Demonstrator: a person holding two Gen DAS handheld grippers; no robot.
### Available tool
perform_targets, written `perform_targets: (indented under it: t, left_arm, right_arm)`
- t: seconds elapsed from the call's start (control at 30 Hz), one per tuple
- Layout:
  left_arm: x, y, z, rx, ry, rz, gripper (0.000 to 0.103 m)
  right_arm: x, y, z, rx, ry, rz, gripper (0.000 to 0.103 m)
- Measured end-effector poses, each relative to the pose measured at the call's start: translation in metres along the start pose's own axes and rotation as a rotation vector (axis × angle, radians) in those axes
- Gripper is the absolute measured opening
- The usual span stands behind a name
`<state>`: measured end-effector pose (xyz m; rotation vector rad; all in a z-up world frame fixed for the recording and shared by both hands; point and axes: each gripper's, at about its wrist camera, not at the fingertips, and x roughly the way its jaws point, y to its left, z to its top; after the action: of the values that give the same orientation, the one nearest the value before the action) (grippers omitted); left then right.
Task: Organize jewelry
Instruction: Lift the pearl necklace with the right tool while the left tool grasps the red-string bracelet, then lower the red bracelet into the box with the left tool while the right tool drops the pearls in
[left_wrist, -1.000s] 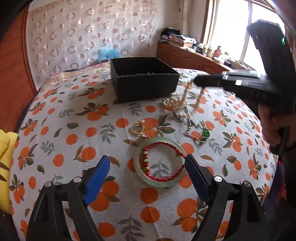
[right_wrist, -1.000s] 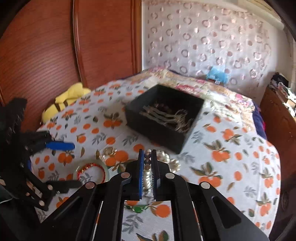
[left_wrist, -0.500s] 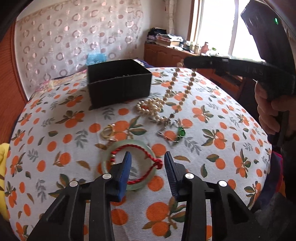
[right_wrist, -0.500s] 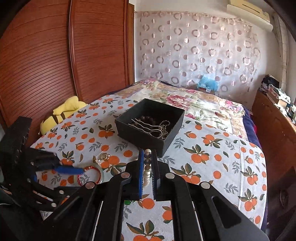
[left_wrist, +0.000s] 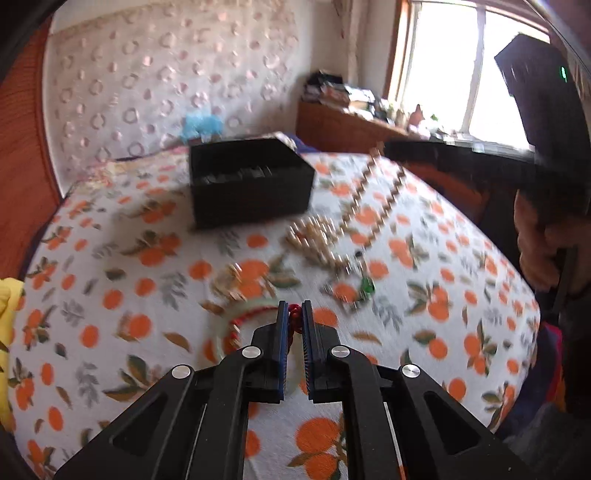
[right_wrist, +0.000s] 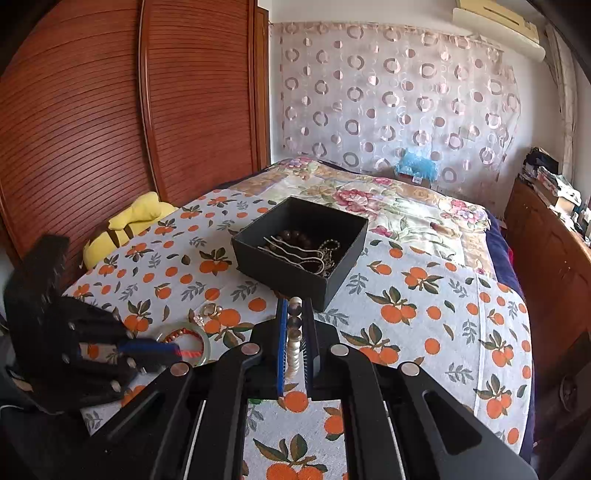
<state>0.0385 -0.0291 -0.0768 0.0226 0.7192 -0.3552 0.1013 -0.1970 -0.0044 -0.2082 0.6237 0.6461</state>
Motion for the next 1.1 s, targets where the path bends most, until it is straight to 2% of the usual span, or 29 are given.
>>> perform_targets:
  t: [0.3,0.53,1.1]
  left_arm:
    - [-0.028,0.015,0.041,0.009,-0.106,0.031,0.006]
    - [-0.034,0.02,0.063,0.015,-0.148,0.037,0.006]
    - [-0.009,0.031,0.099,0.035,-0.144,0.092,0.006]
  right_arm:
    - [-0.015,-0.004,0.04,-0.027,-0.063,-0.015,0.008]
    - [-0.024,-0.004,0.064,-0.049,-0.098,-0.027,0.008]
    - [-0.029,-0.003,0.115,-0.083,-0.145,-0.044,0.008]
